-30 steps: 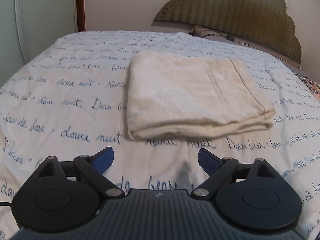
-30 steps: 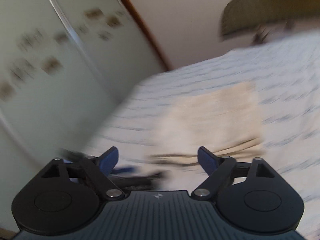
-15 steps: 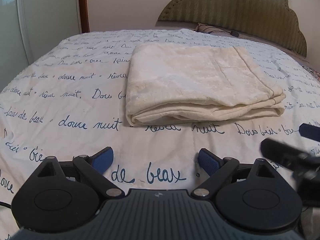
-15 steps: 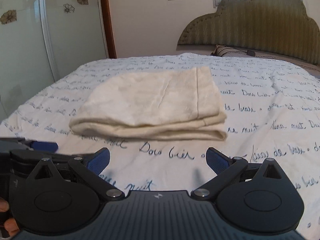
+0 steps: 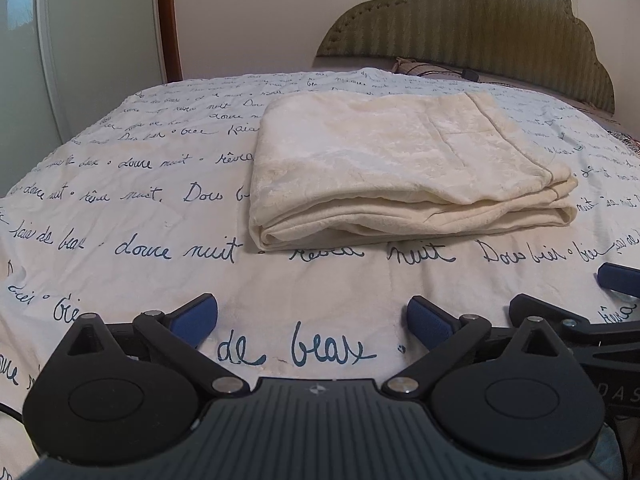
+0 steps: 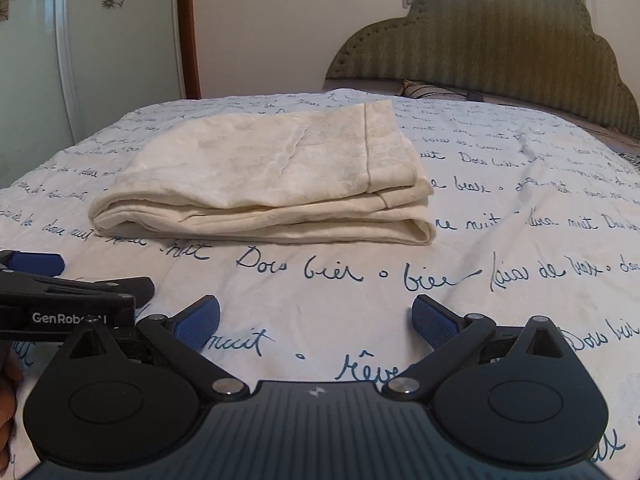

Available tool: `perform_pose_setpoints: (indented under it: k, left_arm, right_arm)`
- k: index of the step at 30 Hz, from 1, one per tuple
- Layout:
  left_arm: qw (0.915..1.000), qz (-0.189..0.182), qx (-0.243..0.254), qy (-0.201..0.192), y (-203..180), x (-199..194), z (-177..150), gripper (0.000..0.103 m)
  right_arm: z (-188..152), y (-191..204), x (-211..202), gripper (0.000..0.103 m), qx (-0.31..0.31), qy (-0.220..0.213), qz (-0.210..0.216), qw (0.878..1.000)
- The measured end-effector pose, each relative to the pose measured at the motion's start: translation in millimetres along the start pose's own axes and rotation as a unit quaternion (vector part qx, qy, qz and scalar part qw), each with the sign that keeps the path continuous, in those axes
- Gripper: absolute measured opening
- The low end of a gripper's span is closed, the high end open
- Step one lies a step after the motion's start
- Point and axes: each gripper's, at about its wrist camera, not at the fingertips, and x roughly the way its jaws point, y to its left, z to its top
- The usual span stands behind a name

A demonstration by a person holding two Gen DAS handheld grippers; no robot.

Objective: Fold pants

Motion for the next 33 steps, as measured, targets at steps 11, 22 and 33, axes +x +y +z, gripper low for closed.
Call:
perform_pose_setpoints:
  k: [11, 22, 33]
  left_arm:
    - [1.0000, -0.002, -0.002, -0.004, 2, 2, -1, 0.103]
    - [1.0000, 0.005, 0.000, -0.006, 0, 1, -2, 0.103]
    - [0.9999, 0.004, -0.013, -0.005, 4, 5, -1, 0.103]
  right_arm:
    - [5, -1, 4, 0.103, -0.021, 0.005, -0.019, 1.000]
    - [2, -10, 10, 0.103, -0.001, 0.015, -0.006, 1.000]
    - [2, -6, 12, 0.103, -0.016, 0.023, -0.024, 0.999]
